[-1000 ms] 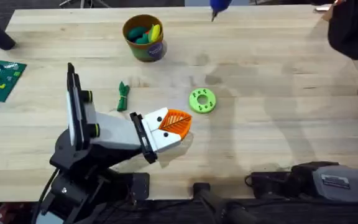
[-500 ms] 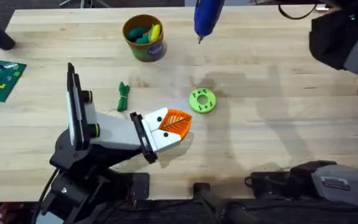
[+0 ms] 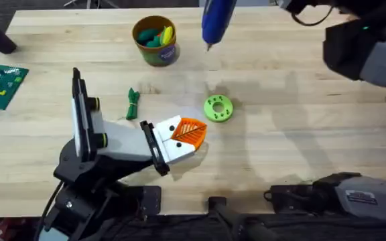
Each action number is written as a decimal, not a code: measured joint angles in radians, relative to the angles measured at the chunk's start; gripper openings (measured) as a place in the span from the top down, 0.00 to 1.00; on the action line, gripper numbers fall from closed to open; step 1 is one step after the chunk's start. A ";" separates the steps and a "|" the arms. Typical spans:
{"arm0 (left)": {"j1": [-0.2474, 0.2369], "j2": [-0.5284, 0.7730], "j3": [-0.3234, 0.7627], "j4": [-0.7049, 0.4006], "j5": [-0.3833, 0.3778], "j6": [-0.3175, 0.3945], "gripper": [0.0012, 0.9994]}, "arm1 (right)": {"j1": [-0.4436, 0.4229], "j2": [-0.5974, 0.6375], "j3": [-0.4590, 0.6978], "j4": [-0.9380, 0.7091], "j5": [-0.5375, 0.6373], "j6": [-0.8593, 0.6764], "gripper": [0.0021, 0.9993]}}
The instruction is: Pick up the gripper from the table and insert it into the empty holder that is missing its gripper. Then pick up a screw, insert it into the mounting hole, and use the screwdriver to tighten it. Finally, clean up the table by picking up the vegetable and placing it into the bucket.
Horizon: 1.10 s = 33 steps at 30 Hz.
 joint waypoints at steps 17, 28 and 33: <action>0.000 0.000 0.000 0.000 0.000 0.000 0.99 | 0.123 0.081 -0.044 0.182 -0.003 0.118 0.97; 0.000 0.000 0.000 0.000 0.000 0.000 0.99 | 0.209 0.081 -0.046 0.195 -0.004 0.121 0.97; 0.000 0.000 0.000 0.000 0.000 0.000 0.99 | 0.247 0.081 -0.068 0.199 -0.004 0.121 0.97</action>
